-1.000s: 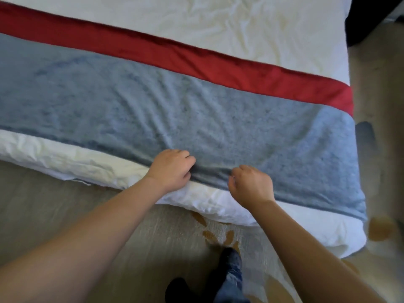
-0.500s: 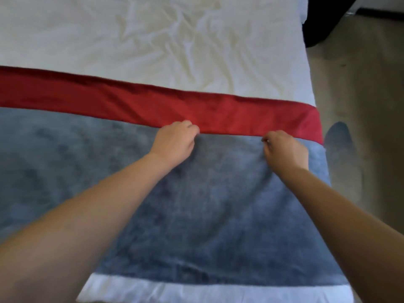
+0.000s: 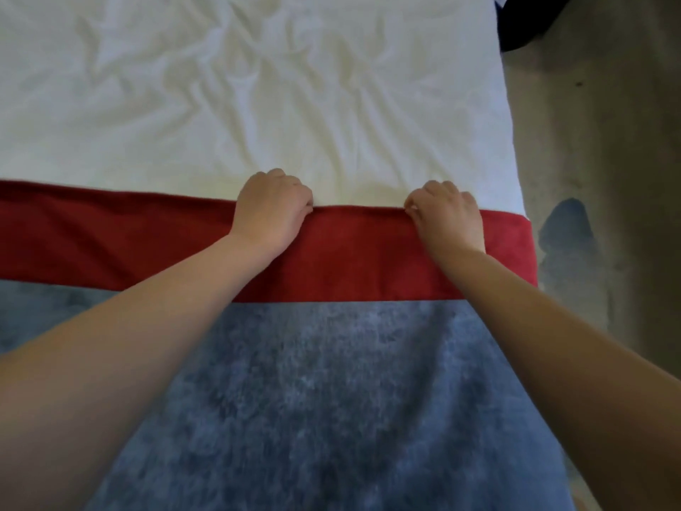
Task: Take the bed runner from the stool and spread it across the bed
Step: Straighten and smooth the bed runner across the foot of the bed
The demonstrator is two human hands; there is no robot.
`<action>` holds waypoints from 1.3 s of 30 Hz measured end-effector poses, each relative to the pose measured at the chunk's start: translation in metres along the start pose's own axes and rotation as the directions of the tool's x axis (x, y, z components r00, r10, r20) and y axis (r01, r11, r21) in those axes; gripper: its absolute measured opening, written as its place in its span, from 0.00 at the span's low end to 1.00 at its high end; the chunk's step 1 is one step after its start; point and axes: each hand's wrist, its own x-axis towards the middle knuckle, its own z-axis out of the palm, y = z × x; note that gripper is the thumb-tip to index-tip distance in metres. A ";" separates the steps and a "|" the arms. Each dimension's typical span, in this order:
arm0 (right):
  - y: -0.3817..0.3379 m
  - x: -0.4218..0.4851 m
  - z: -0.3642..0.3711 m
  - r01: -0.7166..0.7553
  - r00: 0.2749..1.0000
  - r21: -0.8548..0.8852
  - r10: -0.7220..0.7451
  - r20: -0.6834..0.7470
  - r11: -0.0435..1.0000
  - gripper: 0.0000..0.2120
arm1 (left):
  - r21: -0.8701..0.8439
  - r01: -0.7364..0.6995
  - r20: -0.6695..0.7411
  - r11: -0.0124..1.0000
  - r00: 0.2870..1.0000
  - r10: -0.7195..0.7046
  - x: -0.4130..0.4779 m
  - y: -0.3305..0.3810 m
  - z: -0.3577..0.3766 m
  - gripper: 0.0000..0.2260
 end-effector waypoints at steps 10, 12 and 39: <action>0.019 0.013 0.003 -0.025 0.995 0.151 0.011 0.094 0.988 0.07 | -0.084 -0.035 -0.024 0.996 0.999 0.033 0.021 -0.008 0.015 0.08; 0.035 0.007 -0.001 0.009 0.995 0.137 -0.023 0.100 0.991 0.07 | -0.131 -0.115 0.015 0.985 0.993 0.118 0.023 -0.012 0.014 0.10; -0.025 0.036 -0.002 0.172 0.977 0.198 -0.192 0.087 0.965 0.10 | -0.014 -0.236 0.182 0.972 0.955 0.235 -0.017 -0.148 -0.022 0.19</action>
